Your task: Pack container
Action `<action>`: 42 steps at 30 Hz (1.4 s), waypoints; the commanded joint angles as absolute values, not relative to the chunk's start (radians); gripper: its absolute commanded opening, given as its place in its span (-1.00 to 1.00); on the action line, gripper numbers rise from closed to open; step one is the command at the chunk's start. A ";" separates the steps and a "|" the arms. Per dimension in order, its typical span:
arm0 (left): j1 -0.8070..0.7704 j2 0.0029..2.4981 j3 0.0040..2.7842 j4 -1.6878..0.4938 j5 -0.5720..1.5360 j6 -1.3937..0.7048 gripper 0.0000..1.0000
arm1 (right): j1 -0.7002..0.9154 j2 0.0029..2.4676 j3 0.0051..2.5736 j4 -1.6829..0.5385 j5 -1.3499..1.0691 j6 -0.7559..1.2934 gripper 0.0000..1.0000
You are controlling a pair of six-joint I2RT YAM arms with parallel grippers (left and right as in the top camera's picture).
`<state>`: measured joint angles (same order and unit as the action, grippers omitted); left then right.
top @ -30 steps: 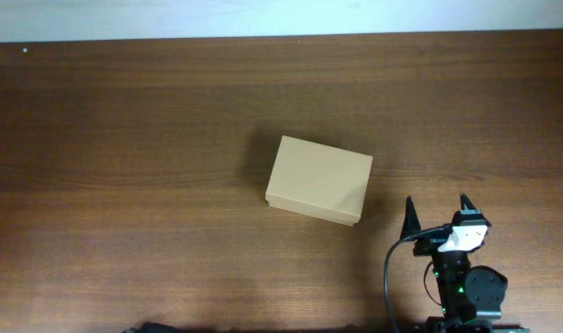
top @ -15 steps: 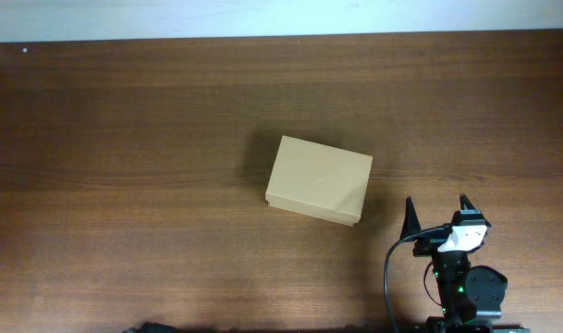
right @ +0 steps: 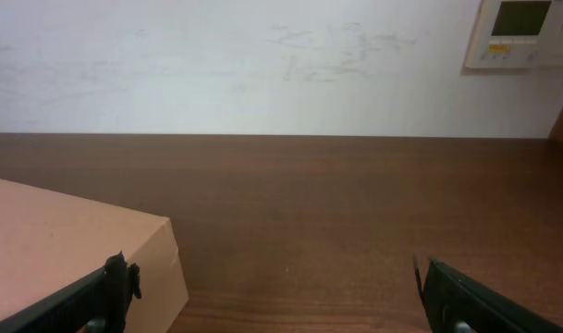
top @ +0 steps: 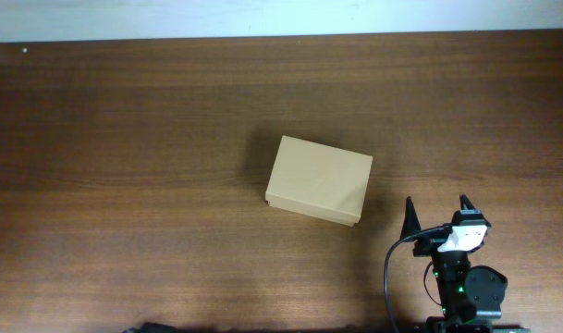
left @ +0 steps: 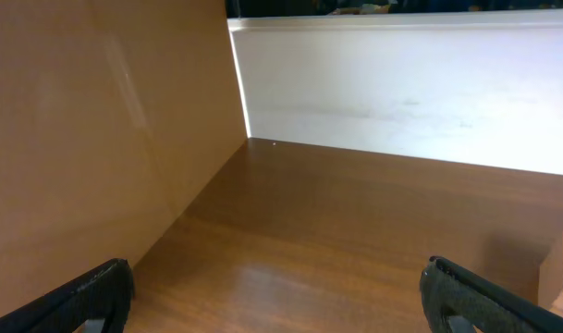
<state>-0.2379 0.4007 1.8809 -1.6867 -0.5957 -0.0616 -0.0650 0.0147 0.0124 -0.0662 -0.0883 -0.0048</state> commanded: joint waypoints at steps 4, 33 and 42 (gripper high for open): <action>-0.234 0.388 1.879 -1.683 -0.530 -0.068 0.99 | -0.074 0.006 0.006 -0.067 -0.094 -0.011 0.98; 0.036 0.065 0.804 -0.653 0.162 -0.120 0.99 | -0.074 0.006 0.006 -0.067 -0.094 -0.011 0.97; 0.036 0.005 0.421 -0.393 0.160 -0.119 0.99 | -0.074 0.006 0.006 -0.068 -0.094 -0.011 0.98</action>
<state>0.0307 0.0288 0.4923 -0.4431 0.1452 -0.1112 -0.0650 0.0147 0.0124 -0.0666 -0.0887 -0.0051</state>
